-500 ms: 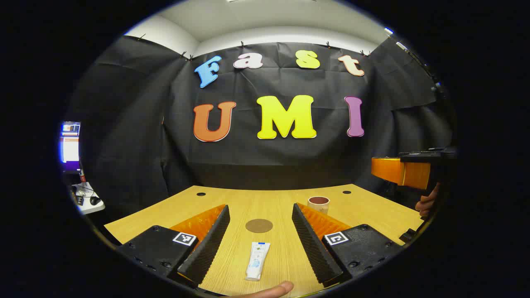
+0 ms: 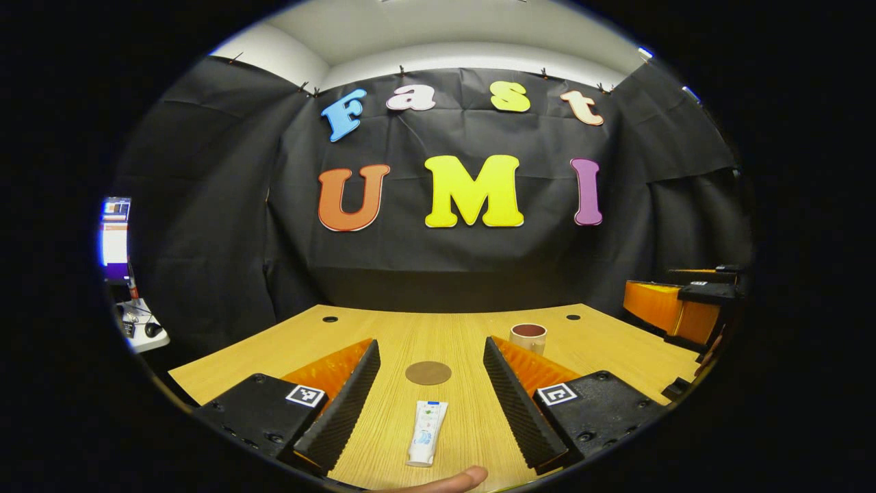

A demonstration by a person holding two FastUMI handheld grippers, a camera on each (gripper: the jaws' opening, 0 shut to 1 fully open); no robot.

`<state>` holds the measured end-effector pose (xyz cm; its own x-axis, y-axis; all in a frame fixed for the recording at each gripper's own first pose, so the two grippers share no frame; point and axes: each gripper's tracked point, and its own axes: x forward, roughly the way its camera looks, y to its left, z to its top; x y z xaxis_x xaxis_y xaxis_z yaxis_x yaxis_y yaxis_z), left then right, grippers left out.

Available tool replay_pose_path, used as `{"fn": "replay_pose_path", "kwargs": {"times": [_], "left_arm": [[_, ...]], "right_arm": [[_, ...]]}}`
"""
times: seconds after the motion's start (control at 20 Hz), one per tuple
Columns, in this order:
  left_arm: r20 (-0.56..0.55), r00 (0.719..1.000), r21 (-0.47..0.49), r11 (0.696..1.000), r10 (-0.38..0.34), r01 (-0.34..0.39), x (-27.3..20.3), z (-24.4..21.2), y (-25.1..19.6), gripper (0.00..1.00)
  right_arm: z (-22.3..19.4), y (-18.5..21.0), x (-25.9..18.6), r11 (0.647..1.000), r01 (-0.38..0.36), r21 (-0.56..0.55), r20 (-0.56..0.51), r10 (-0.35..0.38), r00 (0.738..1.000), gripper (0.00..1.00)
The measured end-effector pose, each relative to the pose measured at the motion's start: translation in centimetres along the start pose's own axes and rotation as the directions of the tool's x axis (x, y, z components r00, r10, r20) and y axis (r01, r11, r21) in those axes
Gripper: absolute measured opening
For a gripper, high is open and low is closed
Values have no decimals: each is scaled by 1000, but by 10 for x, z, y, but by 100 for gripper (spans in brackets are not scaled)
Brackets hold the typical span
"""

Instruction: Put the toothbrush and toothpaste on the desktop into the cup, then pick up the cup and place it on the coaster on the desktop.

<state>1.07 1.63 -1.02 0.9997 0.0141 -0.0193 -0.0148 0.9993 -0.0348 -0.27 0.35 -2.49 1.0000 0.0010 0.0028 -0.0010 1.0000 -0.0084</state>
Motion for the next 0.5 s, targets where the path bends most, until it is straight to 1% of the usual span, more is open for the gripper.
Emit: {"fn": "replay_pose_path", "kwargs": {"times": [0.1,0.15,0.2,0.3,0.4,0.45,0.5], "left_arm": [[-5,1000,2,1000,2,-2,0,0,1,96],[-3,1000,7,1000,5,-5,1,0,3,96],[-4,1000,8,1000,2,-2,1,-1,2,96],[-12,1000,16,1000,0,0,4,-5,-1,96],[-28,1000,26,1000,-2,2,6,-11,-3,96],[-35,999,30,1000,1,0,8,-12,-3,96],[-38,999,33,999,4,-3,7,-14,0,96]], "right_arm": [[-15,1,3,999,3,-37,-38,-4,999,95],[-22,1,4,999,1,-40,-54,-3,999,97],[-32,3,7,999,-10,-41,-81,6,997,95],[-60,5,21,998,-24,-55,-147,16,989,95],[-90,9,33,999,-34,-34,-214,26,976,95],[-110,15,40,998,-50,-26,-263,42,964,95],[-128,17,46,998,-55,-23,-304,45,951,92]]}}
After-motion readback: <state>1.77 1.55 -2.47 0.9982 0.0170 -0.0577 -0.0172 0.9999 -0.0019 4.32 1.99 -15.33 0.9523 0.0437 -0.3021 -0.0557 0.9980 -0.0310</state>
